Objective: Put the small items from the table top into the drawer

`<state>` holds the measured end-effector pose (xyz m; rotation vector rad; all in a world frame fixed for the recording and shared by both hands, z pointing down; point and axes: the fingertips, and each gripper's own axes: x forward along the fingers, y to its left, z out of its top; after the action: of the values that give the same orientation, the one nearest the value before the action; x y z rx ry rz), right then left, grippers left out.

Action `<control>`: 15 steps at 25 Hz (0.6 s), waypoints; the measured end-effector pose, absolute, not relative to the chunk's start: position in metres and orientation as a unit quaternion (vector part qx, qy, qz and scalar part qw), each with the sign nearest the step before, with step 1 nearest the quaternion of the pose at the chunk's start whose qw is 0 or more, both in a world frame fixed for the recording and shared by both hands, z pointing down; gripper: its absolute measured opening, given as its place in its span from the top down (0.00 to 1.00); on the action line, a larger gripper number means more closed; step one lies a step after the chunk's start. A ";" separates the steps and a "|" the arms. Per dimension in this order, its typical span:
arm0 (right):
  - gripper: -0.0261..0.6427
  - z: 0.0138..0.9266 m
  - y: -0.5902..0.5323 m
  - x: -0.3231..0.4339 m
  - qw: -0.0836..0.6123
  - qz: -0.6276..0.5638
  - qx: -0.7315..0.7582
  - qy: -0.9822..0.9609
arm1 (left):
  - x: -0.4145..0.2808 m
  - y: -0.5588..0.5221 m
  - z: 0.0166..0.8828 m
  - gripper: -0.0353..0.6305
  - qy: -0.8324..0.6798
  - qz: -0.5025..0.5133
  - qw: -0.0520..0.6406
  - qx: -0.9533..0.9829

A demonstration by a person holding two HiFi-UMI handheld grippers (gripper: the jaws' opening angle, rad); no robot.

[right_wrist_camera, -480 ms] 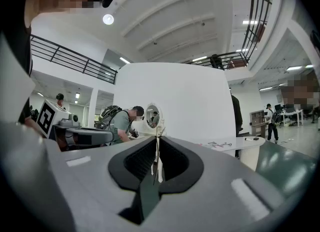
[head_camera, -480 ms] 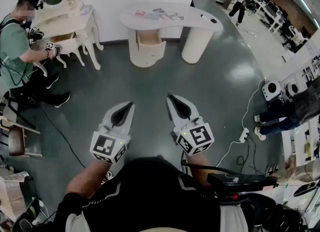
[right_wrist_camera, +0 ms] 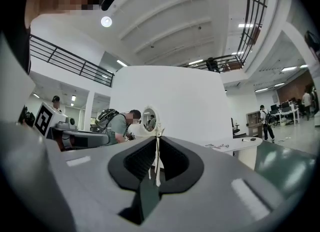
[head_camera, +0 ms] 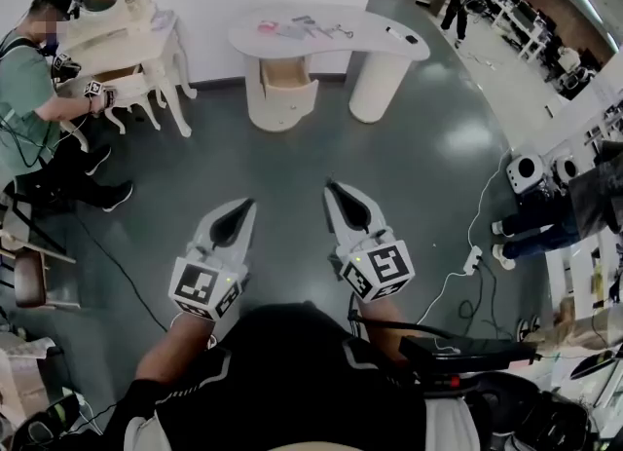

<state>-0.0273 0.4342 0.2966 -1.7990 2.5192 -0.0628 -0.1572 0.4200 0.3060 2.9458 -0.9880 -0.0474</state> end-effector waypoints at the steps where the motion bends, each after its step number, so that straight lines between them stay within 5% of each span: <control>1: 0.92 0.296 0.434 -0.026 0.030 -0.022 -0.583 0.812 | -0.158 0.420 0.306 0.95 -0.313 -0.015 0.021 0.949; 15: 0.92 0.300 0.435 -0.056 0.010 -0.021 -0.585 0.811 | -0.184 0.425 0.306 0.95 -0.288 -0.017 0.012 0.957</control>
<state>-0.0558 0.4351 0.3004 -1.8263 2.5296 -0.0669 -0.1841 0.4246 0.3055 2.9848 -0.8995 -0.0531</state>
